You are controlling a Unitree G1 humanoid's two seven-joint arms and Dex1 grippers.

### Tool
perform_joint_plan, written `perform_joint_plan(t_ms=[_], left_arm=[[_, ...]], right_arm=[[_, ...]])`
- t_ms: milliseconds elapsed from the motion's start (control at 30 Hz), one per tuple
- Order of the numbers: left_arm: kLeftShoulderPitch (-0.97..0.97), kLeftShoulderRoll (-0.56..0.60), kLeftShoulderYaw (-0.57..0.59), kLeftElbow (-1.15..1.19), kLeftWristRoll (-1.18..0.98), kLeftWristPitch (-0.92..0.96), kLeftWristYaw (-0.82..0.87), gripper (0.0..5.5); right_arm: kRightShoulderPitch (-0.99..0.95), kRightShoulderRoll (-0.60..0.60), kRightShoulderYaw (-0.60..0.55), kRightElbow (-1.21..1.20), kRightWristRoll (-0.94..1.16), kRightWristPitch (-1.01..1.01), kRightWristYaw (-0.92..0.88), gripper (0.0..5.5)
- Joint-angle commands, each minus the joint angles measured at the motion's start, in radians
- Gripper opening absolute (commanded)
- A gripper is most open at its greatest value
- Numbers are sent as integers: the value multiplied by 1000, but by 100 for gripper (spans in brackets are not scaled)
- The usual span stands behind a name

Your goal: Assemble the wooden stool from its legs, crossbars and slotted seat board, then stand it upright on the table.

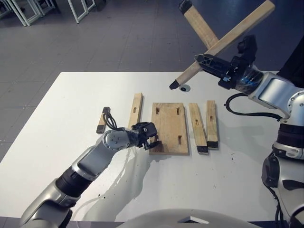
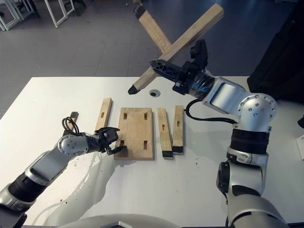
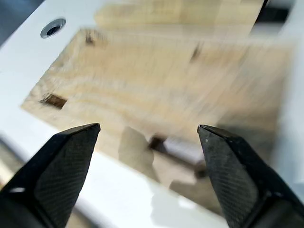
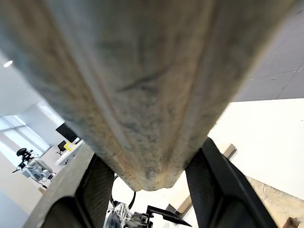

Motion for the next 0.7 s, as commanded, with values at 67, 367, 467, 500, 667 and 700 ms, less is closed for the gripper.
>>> perform_joint_plan(t_ms=[67,367,467,500,667,700], left_arm=[[-50,25,-58,90,194,7,-28,381],[82,289,-123,-151,220,-98,-441,381],[94,328,-99,-89,258,-183,-458,381],[97,330,-89,-72,264,-200,-457,381],[127,267,-29,-75,247,-163,-439,381],[137,259,-23,-81,248,-155,-438,381]], right_arm=[[-9,18,-10,-34,-38,-14,-12,203],[87,-22,95,-97,-313,-159,148,203],[186,-72,184,-99,-399,-198,371,203],[208,-85,217,-91,-440,-220,424,203],[326,-89,328,-84,-606,-305,545,203],[349,-80,336,-81,-629,-317,547,203]])
